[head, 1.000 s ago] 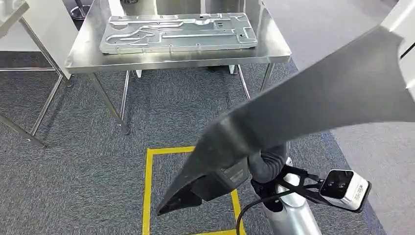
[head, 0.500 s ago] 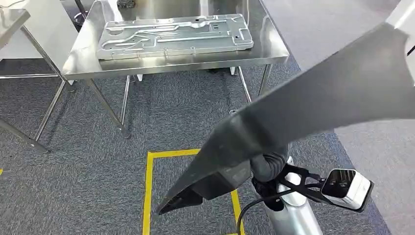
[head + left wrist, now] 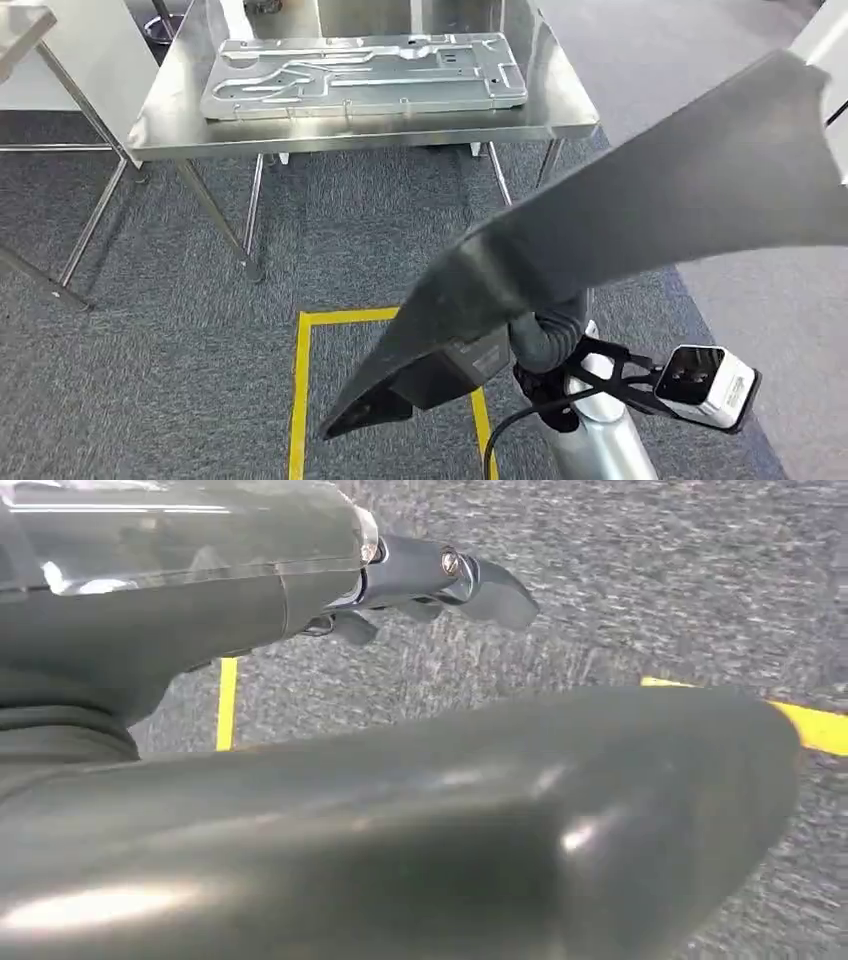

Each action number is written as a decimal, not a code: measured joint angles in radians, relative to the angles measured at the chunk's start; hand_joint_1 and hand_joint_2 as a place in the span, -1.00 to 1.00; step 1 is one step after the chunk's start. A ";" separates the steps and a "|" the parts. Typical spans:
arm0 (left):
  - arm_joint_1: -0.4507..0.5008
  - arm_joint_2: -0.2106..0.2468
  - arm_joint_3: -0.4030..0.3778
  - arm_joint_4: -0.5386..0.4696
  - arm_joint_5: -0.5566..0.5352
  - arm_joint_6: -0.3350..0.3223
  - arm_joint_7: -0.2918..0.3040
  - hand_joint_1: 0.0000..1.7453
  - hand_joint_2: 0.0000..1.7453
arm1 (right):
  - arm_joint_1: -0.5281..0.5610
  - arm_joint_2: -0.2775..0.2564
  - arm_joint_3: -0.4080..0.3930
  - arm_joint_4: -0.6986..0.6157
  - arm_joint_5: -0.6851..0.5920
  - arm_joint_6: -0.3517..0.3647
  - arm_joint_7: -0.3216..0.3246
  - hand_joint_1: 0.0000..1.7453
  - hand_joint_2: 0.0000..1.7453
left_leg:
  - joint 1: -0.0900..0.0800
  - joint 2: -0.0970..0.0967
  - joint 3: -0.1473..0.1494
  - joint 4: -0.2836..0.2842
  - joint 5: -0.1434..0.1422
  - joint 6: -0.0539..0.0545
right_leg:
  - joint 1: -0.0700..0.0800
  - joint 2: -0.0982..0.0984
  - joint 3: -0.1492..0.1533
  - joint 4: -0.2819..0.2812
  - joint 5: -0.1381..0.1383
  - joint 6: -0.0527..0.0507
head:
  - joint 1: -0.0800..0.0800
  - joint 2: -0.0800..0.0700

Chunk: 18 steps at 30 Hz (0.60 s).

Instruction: Take the parts from the cabinet and place them on the table.

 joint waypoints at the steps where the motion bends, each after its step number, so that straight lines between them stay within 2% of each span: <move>1: 0.000 0.000 0.000 0.000 -0.001 0.000 0.000 -1.00 -1.00 | 0.005 0.000 0.000 0.000 0.000 0.000 0.000 0.72 1.00 | -0.001 0.000 0.000 0.000 -0.002 0.003 | -0.002 0.000 -0.043 0.073 -0.023 0.003 | 0.000 0.000; 2: 0.002 0.000 0.000 0.000 -0.001 0.000 0.000 -1.00 -1.00 | 0.010 0.000 0.000 0.000 0.001 0.000 0.000 0.72 1.00 | -0.001 0.000 0.001 0.001 -0.003 0.002 | -0.002 0.000 -0.072 0.114 -0.025 0.004 | 0.000 0.000; 3: 0.003 0.000 0.000 0.000 -0.002 0.000 0.000 -1.00 -1.00 | 0.013 0.000 0.000 0.000 0.002 0.000 0.000 0.72 1.00 | -0.001 0.000 0.004 0.001 -0.005 0.002 | -0.003 0.000 -0.075 0.107 -0.007 0.005 | 0.000 0.000; 4: 0.004 0.000 0.000 0.000 -0.005 0.000 0.000 -1.00 -1.00 | 0.013 0.000 0.000 0.000 0.004 0.000 0.000 0.72 1.00 | -0.001 -0.002 0.008 0.001 -0.008 0.000 | -0.004 -0.001 -0.049 0.042 0.044 0.002 | 0.000 0.000; 6: 0.003 0.000 0.000 0.000 -0.006 -0.002 0.000 -1.00 -1.00 | 0.013 0.000 0.000 0.000 0.007 0.000 0.000 0.72 1.00 | -0.001 -0.004 0.021 0.001 -0.015 -0.007 | -0.002 -0.001 0.044 -0.156 0.146 -0.008 | 0.000 0.000; 7: 0.002 -0.001 0.000 0.000 -0.008 -0.003 0.000 -1.00 -1.00 | 0.013 0.000 0.000 0.000 0.009 0.000 0.000 0.72 1.00 | -0.004 -0.004 0.022 0.001 -0.019 -0.012 | 0.002 -0.001 0.067 -0.207 0.143 -0.014 | 0.000 0.000; 10: 0.001 -0.001 0.000 0.000 -0.011 -0.003 0.000 -1.00 -1.00 | 0.014 0.000 0.000 0.000 0.009 0.000 0.000 0.72 1.00 | -0.004 -0.003 0.023 0.001 -0.028 -0.028 | 0.009 0.001 0.063 -0.207 0.138 -0.029 | 0.000 0.000; 12: 0.000 0.001 0.000 0.000 -0.011 -0.004 0.001 -1.00 -1.00 | 0.014 0.000 -0.001 -0.001 0.009 -0.002 0.000 0.72 1.00 | -0.002 -0.001 0.027 0.003 -0.035 -0.041 | 0.001 0.002 0.075 -0.222 0.144 -0.044 | 0.000 0.000; 13: 0.000 0.000 0.000 0.000 -0.011 -0.005 0.000 -1.00 -1.00 | 0.013 0.000 -0.001 -0.001 0.009 -0.001 0.000 0.72 1.00 | -0.001 0.000 0.019 0.034 -0.053 -0.045 | 0.001 0.000 0.082 -0.224 0.141 -0.050 | 0.000 0.000; 14: -0.001 0.000 0.000 0.000 -0.011 -0.005 0.000 -1.00 -1.00 | 0.013 0.000 -0.001 -0.002 0.009 0.000 0.000 0.72 1.00 | -0.001 0.000 -0.010 0.098 -0.088 -0.048 | 0.001 -0.001 0.084 -0.224 0.138 -0.055 | 0.000 0.000; 16: 0.000 0.000 0.000 0.000 -0.011 -0.005 0.000 -1.00 -1.00 | 0.017 0.000 -0.001 -0.002 0.009 0.003 0.000 0.72 1.00 | 0.000 0.000 -0.101 0.268 -0.162 -0.056 | 0.004 -0.002 0.087 -0.223 0.133 -0.060 | 0.000 0.000; 17: 0.002 0.000 0.000 0.000 -0.011 -0.005 0.000 -1.00 -1.00 | 0.019 0.000 -0.001 -0.002 0.009 0.004 0.000 0.72 1.00 | 0.000 0.000 -0.138 0.327 -0.174 -0.057 | 0.005 -0.002 0.087 -0.222 0.131 -0.061 | 0.000 0.000; 18: 0.004 0.000 0.000 0.000 -0.010 -0.005 0.001 -1.00 -1.00 | 0.020 0.000 -0.001 -0.002 0.009 0.005 0.000 0.72 1.00 | 0.000 0.000 -0.150 0.332 -0.158 -0.057 | 0.005 0.000 0.090 -0.221 0.127 -0.060 | 0.000 0.000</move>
